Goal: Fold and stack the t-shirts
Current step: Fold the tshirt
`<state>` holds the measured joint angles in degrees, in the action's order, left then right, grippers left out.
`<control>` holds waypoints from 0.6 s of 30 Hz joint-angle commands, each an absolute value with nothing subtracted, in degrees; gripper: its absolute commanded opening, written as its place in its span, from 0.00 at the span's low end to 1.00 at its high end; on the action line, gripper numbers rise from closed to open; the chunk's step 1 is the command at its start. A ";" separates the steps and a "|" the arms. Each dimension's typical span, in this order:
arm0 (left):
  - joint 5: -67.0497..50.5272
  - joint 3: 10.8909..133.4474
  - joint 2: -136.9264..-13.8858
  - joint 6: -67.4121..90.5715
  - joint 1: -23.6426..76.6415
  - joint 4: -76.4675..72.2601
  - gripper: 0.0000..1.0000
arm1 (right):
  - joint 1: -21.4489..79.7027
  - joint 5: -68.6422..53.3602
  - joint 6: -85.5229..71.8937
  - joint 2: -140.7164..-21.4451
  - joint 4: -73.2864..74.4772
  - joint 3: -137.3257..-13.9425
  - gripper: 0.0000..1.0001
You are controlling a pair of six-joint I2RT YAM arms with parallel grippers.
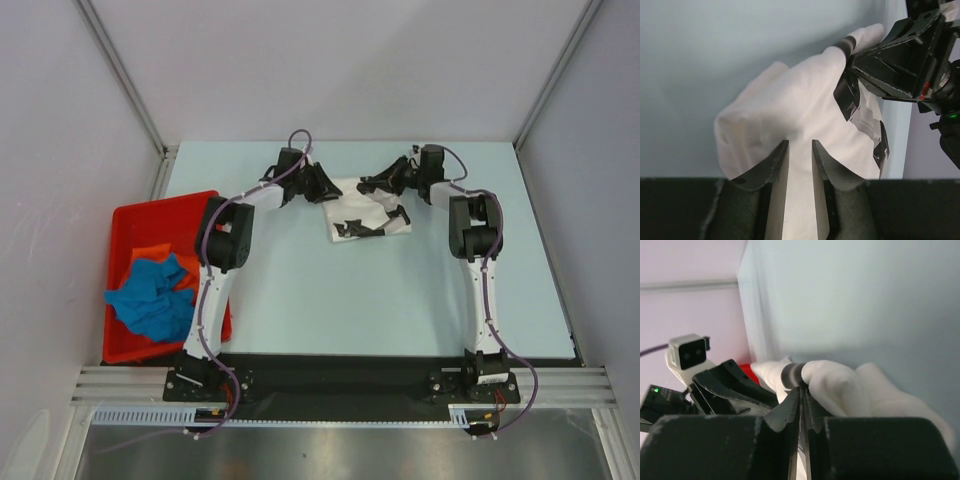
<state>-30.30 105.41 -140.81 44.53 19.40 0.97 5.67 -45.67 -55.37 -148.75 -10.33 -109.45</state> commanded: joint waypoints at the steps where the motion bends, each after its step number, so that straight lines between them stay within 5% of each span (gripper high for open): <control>1: -31.99 110.55 -142.73 43.86 18.11 -0.44 0.30 | 2.29 -41.74 -59.30 -152.66 -13.26 -112.59 0.11; 12: -30.23 121.20 -139.58 39.55 18.02 12.74 0.39 | -3.69 -41.83 -62.84 -150.12 -2.03 -119.17 0.23; 18: -33.65 112.62 -133.61 43.32 19.77 8.01 0.39 | -2.82 -44.38 -57.84 -146.00 2.73 -122.17 0.24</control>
<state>-30.87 116.99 -140.64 41.95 18.68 9.96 -4.60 -43.16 -60.58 -151.57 -0.34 -119.70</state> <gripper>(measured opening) 0.387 0.237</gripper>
